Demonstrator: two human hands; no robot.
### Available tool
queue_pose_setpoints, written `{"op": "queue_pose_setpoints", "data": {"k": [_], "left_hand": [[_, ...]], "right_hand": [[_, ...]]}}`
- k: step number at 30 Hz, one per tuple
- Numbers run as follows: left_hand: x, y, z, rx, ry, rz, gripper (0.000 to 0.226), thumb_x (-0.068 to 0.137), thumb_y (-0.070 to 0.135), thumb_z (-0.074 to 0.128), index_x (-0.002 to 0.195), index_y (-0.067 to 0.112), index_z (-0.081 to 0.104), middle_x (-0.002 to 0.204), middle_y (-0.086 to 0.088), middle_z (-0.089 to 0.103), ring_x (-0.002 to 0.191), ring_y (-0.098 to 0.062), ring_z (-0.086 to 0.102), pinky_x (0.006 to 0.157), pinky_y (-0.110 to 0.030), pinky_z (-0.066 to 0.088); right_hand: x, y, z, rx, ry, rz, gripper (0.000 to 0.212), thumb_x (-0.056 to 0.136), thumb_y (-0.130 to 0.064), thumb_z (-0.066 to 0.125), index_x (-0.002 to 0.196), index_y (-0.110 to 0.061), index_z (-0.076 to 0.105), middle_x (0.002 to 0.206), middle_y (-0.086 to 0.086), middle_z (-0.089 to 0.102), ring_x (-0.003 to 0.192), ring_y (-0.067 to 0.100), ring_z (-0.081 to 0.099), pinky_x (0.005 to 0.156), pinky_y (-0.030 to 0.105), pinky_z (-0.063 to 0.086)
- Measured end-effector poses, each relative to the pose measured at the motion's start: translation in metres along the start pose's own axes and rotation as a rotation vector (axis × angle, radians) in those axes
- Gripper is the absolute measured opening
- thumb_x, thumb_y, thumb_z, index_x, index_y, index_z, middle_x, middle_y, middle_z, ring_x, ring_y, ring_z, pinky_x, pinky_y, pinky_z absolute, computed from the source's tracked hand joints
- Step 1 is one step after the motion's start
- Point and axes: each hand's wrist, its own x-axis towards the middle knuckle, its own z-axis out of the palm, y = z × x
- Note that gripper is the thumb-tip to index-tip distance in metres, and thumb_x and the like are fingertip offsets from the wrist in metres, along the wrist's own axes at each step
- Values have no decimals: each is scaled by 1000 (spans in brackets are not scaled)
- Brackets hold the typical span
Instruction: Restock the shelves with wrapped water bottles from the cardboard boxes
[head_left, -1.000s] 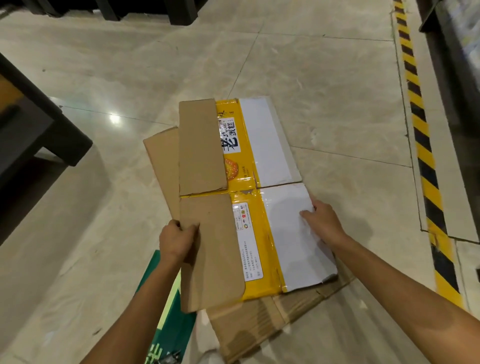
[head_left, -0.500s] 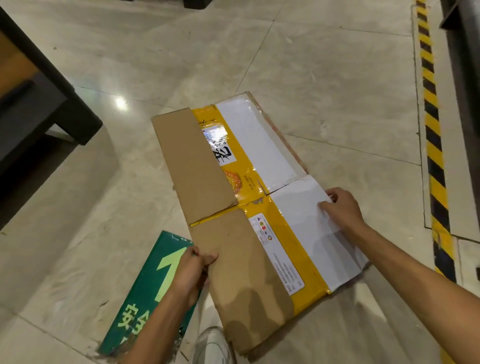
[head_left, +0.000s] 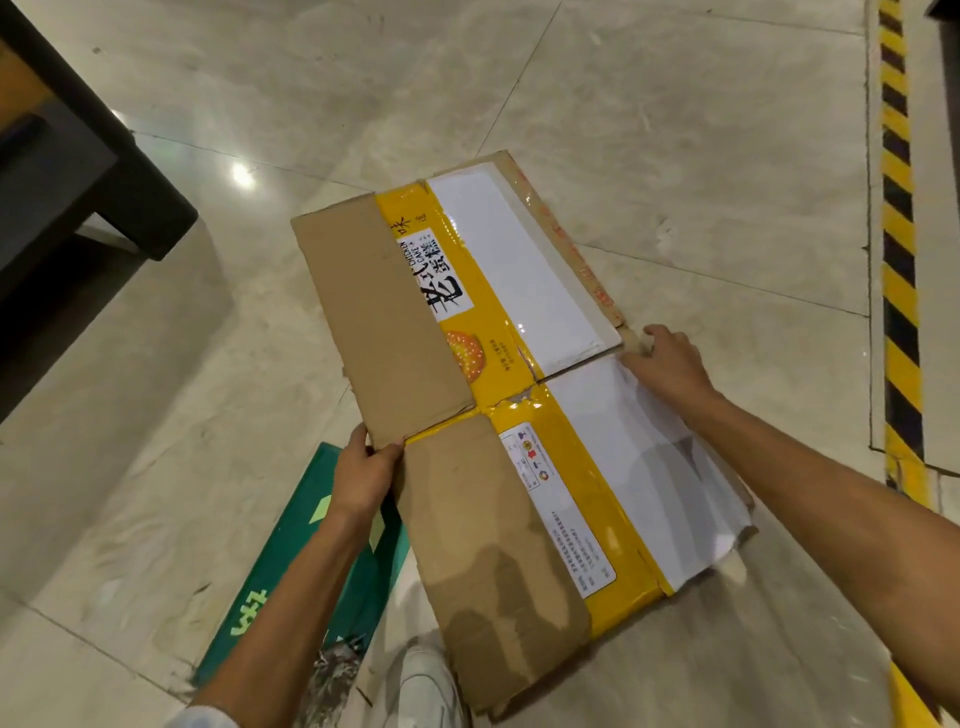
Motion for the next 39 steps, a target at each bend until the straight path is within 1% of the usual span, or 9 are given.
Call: {"op": "queue_pose_setpoints", "data": {"k": [4,6,9,12,15,19,25,31,39], "left_hand": [[13,9,7,-35,1,-13,75,101,33,62,163,28,20,153,-5,48,129,-29,55,113,-50,45],[19,9,9,-84,13,-92,83,98,34,65,161,29,12,151,-8,47,125,-32,56,107,-52,49],[27,10,5,-167,-26,-168,68,93,45,68,146,15,39,128,-7,60,103,-22,62,79,-38,52],[39,10,3,-292,-38,-196,85,71,70,81,131,16,54,122,-6,69,105,-23,69,87,-42,57],[43,15,9,-325,53,-128,83,74,63,84,134,19,46,121,0,64,108,-22,67,94,-47,58],[43,16,7,-426,-13,-108,68,84,43,83,137,21,48,126,-2,67,110,-23,70,88,-43,60],[30,31,-11,-543,-43,-64,53,90,24,80,137,23,55,124,-4,74,107,-24,75,90,-48,62],[-31,115,-68,-551,-77,-64,50,91,21,79,136,23,56,123,-4,75,111,-27,73,91,-50,60],[-184,308,-203,-569,-84,-59,47,93,22,76,136,21,57,125,-4,74,113,-28,72,89,-46,60]], "right_hand": [[21,-4,8,-8,21,46,79,90,-65,64,149,-15,47,147,20,48,134,43,48,107,50,45],[28,-3,9,26,34,71,80,84,-70,67,138,-13,53,138,17,55,125,39,55,100,47,50],[35,-7,5,197,29,81,64,82,-65,74,109,-8,67,114,12,69,104,31,66,86,42,52],[30,-13,1,286,8,53,52,86,-57,75,97,-7,68,99,7,71,95,28,67,74,37,48],[20,-17,0,286,5,5,44,89,-54,74,102,-13,65,98,0,67,94,24,64,70,33,45],[17,-22,-7,315,-56,-11,50,88,-51,78,119,-13,65,113,2,68,102,24,66,90,41,56],[-5,-33,-23,483,-19,0,40,83,-41,86,109,-16,70,103,-2,75,94,21,73,85,39,60],[-70,-92,-100,591,25,35,40,78,-41,90,107,-19,73,105,0,78,96,19,75,93,43,61],[-202,-254,-301,593,41,30,41,73,-51,88,100,-23,72,101,-1,78,98,24,75,92,54,59]]}}
